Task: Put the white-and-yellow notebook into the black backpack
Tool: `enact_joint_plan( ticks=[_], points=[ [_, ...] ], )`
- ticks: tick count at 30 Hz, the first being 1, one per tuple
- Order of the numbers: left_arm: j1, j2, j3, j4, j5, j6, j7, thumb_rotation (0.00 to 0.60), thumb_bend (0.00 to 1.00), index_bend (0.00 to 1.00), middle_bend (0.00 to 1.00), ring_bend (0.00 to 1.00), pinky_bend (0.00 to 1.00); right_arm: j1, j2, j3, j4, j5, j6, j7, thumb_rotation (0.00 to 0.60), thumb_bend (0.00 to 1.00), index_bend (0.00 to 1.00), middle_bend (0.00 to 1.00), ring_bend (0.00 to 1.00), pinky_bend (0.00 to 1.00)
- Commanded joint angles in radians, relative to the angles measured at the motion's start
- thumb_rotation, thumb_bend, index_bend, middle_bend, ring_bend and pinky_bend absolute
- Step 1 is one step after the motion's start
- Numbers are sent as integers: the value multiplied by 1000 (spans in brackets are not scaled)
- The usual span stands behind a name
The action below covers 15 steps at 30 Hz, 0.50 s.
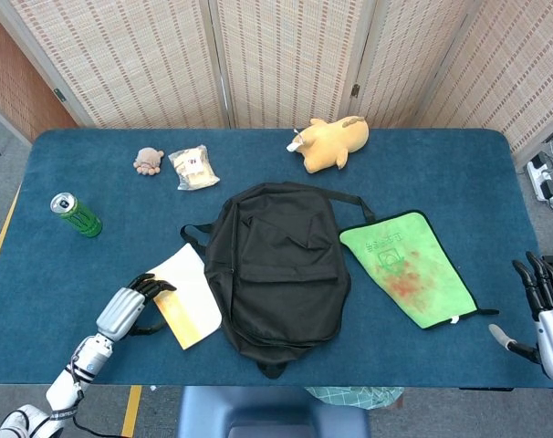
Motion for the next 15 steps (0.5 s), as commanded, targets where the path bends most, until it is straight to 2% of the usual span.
enact_joint_plan(
  ticks=[1,15],
  points=[
    [-7,-14,-9,12,0,18,-16,600,371,319,326,299,183,-1,-1,0,3,-1,2,4,600,0,0,24,6,0],
    [-37,-65,-25,50,-6,39,-35,600,483,414,351,320,186,-1,-5,3,22,6,-2,31,600,0,0,24,12,0]
  ],
)
